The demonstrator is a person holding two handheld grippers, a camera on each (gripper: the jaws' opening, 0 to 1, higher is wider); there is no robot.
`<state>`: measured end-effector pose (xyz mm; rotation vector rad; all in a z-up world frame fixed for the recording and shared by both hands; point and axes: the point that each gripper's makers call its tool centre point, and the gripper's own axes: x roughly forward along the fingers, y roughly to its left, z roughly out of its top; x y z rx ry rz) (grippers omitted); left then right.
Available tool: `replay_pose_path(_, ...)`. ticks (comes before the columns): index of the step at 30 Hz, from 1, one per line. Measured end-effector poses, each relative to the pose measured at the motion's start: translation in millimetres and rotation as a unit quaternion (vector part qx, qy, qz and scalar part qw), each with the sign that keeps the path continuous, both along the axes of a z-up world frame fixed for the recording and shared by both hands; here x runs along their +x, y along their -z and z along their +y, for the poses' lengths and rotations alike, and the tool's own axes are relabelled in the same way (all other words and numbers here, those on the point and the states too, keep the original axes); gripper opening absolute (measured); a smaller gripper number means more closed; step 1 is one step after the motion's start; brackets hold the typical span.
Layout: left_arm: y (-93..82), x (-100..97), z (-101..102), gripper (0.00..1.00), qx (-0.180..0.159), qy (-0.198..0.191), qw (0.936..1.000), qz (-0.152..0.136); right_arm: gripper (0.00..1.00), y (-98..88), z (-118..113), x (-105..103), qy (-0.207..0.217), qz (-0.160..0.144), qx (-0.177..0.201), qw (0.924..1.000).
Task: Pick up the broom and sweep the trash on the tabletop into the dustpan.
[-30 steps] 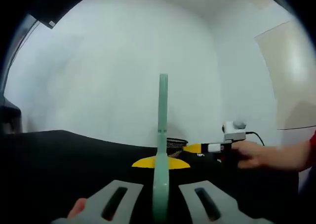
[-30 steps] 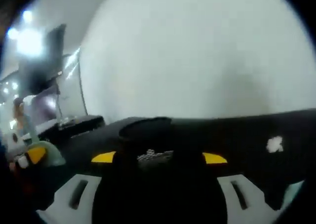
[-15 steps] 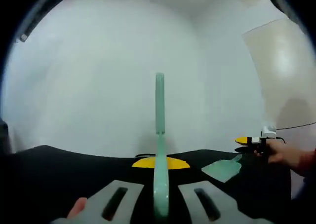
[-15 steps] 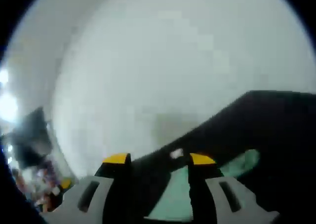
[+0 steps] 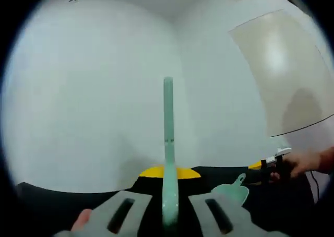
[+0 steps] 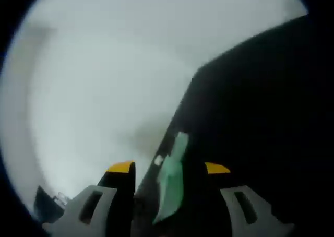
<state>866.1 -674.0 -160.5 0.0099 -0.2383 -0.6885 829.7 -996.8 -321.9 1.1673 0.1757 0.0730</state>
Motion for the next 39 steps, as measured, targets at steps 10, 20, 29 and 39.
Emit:
replay_pose_path(10,11.4,23.0,-9.9,0.00,-0.018,0.015,0.9995,0.019,0.32,13.5,2.7,59.2,0.040,0.014,0.108,0.9933)
replay_pose_path(20,22.9,60.2,-60.4,0.00,0.019,0.039,0.9988,0.023,0.12,5.1,-11.8,44.4,0.169,-0.039,0.182,0.9679)
replay_pose_path(29,22.7,114.9,-101.3,0.00,0.030,0.021,0.9991,-0.022,0.12,-1.4,-22.7,34.5,0.247,-0.080,0.138,0.9558)
replay_pose_path(39,39.9,150.8,-141.3,0.00,0.052,0.013,0.9979,-0.038,0.12,1.7,-17.4,46.3,0.270,-0.069,0.069,0.9579)
